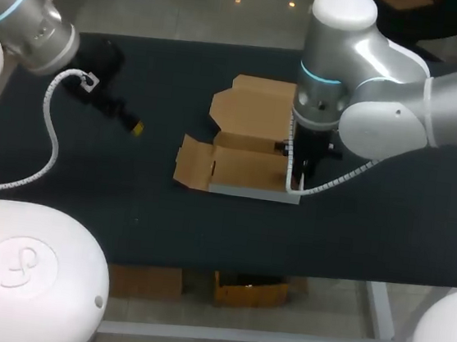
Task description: Assemble the packaging by folding the flat box into shape, placing the metal phone stand inside, and closing the box properly
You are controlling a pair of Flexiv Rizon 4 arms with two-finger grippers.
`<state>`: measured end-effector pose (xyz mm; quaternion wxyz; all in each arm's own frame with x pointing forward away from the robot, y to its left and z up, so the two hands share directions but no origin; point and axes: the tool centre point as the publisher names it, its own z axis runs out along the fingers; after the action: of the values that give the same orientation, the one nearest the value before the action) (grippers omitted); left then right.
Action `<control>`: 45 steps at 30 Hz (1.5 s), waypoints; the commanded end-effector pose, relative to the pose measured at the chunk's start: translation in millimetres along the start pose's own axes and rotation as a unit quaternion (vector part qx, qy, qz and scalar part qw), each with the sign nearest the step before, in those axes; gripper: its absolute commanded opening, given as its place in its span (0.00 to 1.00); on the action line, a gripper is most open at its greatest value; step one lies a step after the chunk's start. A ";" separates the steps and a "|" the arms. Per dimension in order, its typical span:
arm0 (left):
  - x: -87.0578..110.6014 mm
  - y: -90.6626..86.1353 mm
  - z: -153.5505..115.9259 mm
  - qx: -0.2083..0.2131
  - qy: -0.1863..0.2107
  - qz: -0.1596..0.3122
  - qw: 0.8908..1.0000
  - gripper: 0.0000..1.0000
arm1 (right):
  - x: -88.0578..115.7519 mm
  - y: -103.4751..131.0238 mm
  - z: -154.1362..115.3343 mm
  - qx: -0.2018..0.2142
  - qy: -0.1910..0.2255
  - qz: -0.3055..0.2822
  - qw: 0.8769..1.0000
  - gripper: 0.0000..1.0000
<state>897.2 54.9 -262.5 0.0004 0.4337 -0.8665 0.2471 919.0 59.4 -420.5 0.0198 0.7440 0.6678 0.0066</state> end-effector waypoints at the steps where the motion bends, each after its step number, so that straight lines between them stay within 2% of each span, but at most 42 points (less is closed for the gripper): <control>1: -9.1 -11.6 9.5 -0.041 0.014 -0.067 0.997 1.00 | 0.4 0.2 -0.9 0.001 -0.002 0.000 1.000 0.00; 12: -9.1 -11.6 9.5 -0.041 0.014 -0.067 0.997 1.00 | 0.4 0.2 -0.9 0.001 -0.002 0.000 1.000 0.00; 14: -14.4 -26.9 16.7 -0.042 -0.014 -0.139 0.989 1.00 | 0.4 0.2 -0.9 0.001 -0.002 0.000 1.000 0.00; 15: -16.2 -29.9 20.0 -0.041 -0.012 -0.172 0.984 1.00 | 0.4 0.2 -0.9 0.001 -0.002 0.000 1.000 0.00; 16: -19.0 -31.8 22.5 -0.044 0.005 -0.189 0.981 1.00 | 0.4 0.2 -0.9 0.001 -0.002 0.000 1.000 0.00; 17: -22.0 -31.6 25.0 -0.037 0.005 -0.200 0.979 1.00 | 0.4 0.2 -0.9 0.001 -0.002 0.000 1.000 0.00; 18: -24.7 -32.4 28.5 -0.039 0.008 -0.233 0.972 1.00 | 0.4 0.2 -0.9 0.001 -0.002 0.000 1.000 0.00; 19: -26.3 -30.8 30.9 -0.038 0.030 -0.235 0.971 1.00 | 0.4 0.2 -0.9 0.001 -0.002 0.000 1.000 0.00; 20: -27.4 -29.5 33.8 -0.034 0.026 -0.258 0.965 1.00 | 0.4 0.2 -0.9 0.001 -0.002 0.000 1.000 0.00; 23: -31.1 -25.1 40.1 -0.026 0.041 -0.284 0.958 1.00 | 0.4 0.2 -0.9 0.001 -0.002 0.000 1.000 0.00; 32: -36.4 -19.1 53.3 -0.002 0.103 -0.283 0.954 1.00 | 0.4 0.2 -0.9 0.001 -0.002 0.000 1.000 0.00; 34: -37.3 -24.0 57.9 -0.009 0.103 -0.285 0.953 1.00 | 0.4 0.2 -0.9 0.001 -0.002 0.000 1.000 0.00; 45: -37.3 -24.0 57.9 -0.009 0.103 -0.285 0.953 1.00 | 0.4 0.2 -0.9 0.001 -0.002 0.000 1.000 0.00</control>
<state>949.8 45.9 -311.7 0.1634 0.6349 -0.7035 0.2745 919.0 59.4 -420.5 0.0198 0.7440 0.6678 0.0067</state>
